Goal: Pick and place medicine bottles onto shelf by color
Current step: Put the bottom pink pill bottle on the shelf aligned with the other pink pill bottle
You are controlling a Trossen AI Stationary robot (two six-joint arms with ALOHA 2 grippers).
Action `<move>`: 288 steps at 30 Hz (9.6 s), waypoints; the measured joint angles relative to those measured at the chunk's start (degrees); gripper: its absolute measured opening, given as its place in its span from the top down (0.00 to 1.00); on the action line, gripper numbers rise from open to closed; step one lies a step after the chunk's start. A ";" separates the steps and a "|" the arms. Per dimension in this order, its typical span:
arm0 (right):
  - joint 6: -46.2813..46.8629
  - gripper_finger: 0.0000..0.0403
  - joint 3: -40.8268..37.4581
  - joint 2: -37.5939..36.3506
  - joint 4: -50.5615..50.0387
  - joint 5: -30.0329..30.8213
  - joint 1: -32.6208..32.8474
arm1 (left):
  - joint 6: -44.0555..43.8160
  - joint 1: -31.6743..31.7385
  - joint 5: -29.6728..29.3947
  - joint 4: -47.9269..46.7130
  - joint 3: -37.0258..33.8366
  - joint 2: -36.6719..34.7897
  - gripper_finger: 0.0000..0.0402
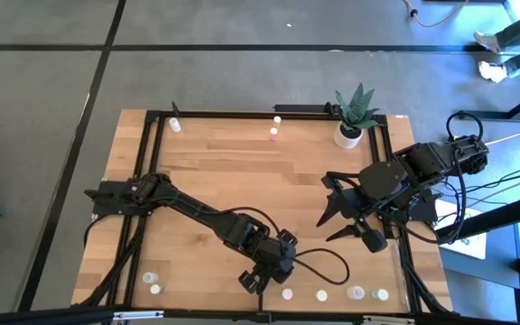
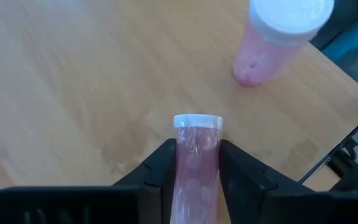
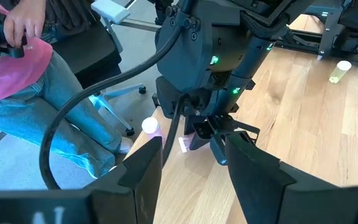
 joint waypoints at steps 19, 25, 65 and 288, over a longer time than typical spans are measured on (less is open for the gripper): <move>0.00 0.56 0.02 0.00 0.04 0.01 0.00 | -3.51 0.36 -3.30 -0.42 2.34 -1.49 0.76; 0.04 0.56 0.02 0.02 0.10 0.00 0.00 | -4.00 0.51 -2.69 -1.62 2.34 -2.95 0.76; 0.14 0.56 0.13 0.02 2.76 3.83 -0.13 | -4.35 9.70 10.69 -5.05 2.21 -14.64 0.77; -7.57 0.60 0.02 14.12 13.15 25.16 -12.28 | -16.33 18.70 -5.53 64.50 -65.74 -52.43 0.77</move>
